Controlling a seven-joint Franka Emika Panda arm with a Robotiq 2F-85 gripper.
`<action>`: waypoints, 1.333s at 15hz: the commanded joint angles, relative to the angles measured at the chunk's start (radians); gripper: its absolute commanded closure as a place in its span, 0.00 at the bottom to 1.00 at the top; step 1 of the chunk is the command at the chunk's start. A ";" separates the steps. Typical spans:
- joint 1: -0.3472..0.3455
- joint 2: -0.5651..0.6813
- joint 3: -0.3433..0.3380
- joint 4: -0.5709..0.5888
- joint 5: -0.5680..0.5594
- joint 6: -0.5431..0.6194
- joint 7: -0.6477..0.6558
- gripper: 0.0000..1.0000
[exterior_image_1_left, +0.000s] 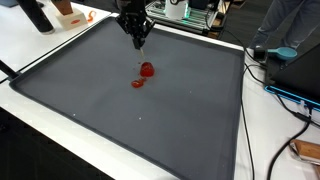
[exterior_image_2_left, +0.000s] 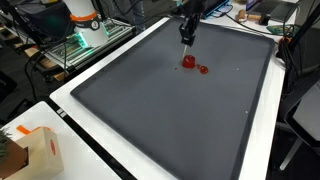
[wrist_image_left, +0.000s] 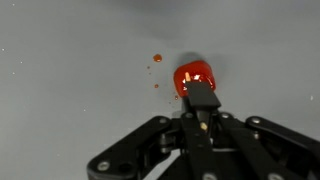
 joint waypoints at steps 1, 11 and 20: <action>-0.027 0.017 0.018 0.005 0.048 0.003 -0.080 0.97; -0.045 0.028 0.026 0.006 0.090 0.035 -0.171 0.97; -0.042 0.071 0.023 0.018 0.070 0.067 -0.162 0.97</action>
